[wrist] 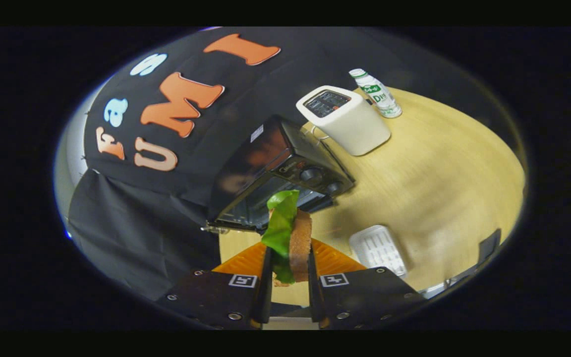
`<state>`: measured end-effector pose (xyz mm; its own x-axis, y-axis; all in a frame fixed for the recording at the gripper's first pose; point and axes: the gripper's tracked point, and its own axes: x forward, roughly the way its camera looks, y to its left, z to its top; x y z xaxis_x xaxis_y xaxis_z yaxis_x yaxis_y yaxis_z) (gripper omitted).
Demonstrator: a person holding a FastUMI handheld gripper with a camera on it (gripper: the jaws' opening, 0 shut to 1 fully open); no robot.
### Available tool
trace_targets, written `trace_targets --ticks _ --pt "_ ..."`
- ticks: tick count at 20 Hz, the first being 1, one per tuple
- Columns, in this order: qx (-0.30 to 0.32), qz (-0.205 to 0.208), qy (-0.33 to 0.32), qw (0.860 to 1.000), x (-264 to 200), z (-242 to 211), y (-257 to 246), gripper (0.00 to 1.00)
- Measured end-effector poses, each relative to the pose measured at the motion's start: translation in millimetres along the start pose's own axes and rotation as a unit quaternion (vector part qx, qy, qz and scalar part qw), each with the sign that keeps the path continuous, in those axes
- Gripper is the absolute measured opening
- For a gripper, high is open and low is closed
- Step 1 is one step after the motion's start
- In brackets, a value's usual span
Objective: Open the toaster oven, put the food inside, and close the toaster oven door.
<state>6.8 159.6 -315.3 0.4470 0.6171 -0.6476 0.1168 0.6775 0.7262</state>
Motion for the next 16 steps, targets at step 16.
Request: trace_targets --ticks 16 --pt "0.155 0.064 -0.151 0.974 157.3 5.7 47.7 0.32"
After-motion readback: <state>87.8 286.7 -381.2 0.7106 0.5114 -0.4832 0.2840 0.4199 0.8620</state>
